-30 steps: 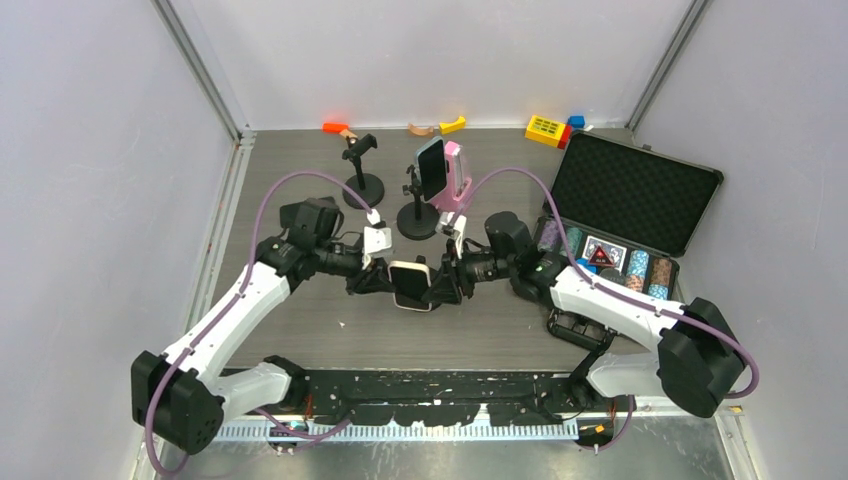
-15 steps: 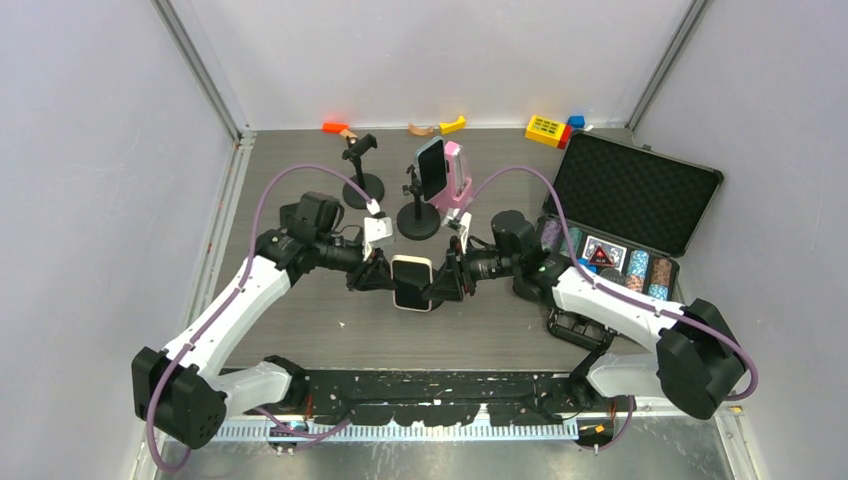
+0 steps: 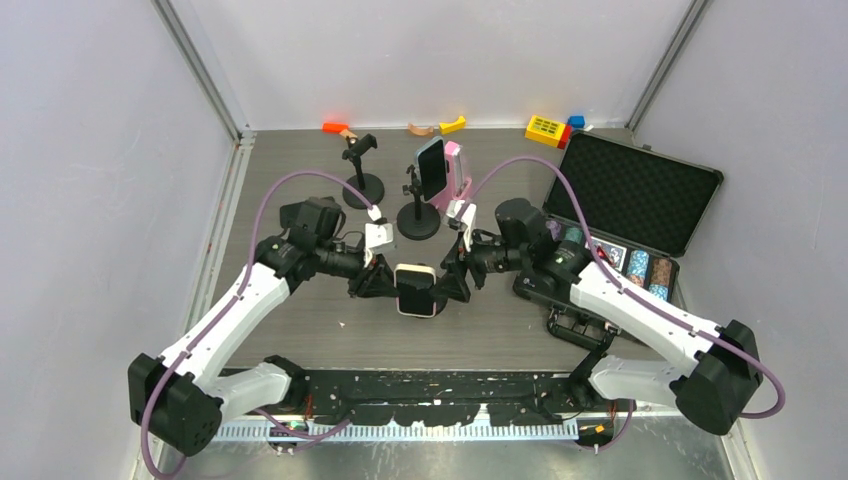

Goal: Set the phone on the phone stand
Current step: Move the phone stand with the phone to the center of the board.

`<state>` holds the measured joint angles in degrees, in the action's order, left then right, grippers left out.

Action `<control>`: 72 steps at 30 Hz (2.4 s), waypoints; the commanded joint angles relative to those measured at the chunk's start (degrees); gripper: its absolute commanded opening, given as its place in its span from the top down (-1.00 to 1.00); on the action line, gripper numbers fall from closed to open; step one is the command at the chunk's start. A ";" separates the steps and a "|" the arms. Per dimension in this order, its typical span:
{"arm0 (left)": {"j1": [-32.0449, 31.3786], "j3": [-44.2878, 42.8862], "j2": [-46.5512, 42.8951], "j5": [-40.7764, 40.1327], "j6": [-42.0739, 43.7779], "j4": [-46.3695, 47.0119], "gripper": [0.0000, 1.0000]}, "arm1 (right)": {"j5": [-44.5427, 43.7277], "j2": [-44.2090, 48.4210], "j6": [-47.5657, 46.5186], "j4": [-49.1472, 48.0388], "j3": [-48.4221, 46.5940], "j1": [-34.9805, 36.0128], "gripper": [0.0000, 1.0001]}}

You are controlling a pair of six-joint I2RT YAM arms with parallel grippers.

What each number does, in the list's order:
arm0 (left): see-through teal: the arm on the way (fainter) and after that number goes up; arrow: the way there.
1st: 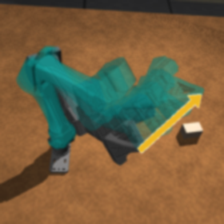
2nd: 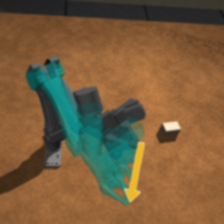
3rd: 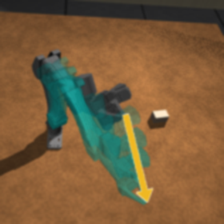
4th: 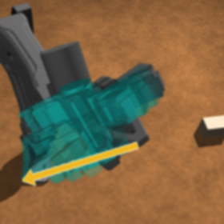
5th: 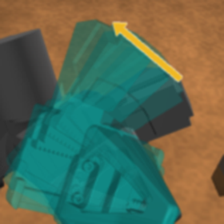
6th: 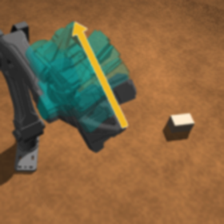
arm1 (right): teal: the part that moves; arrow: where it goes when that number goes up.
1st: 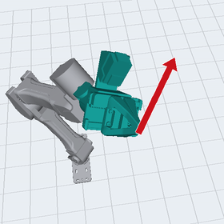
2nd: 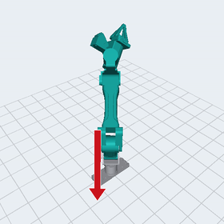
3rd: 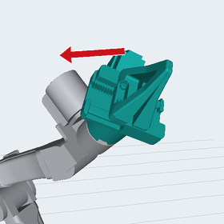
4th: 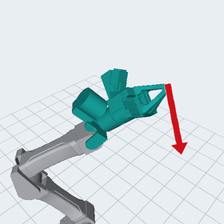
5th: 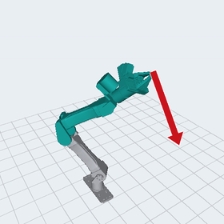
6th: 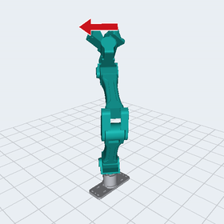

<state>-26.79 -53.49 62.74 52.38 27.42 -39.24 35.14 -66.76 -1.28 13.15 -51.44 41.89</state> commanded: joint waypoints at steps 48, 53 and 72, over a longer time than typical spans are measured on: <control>1.85 -5.10 -8.88 -11.25 -7.23 2.97 -0.71 | -2.33 -4.14 -28.67 22.66 -23.43 -13.95 1.00; 2.41 -4.55 -9.46 -13.43 -8.58 5.38 -0.72 | 0.35 -7.53 -31.00 18.79 -23.78 -18.10 1.00; 7.04 -3.30 -10.37 -17.66 -10.12 7.39 -0.98 | 5.39 -24.16 -38.19 15.73 -33.71 -26.26 1.00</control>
<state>-21.08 -56.75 53.21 35.53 18.09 -34.06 39.35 -88.99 -36.05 31.92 -80.73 17.26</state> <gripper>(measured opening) 0.986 0.215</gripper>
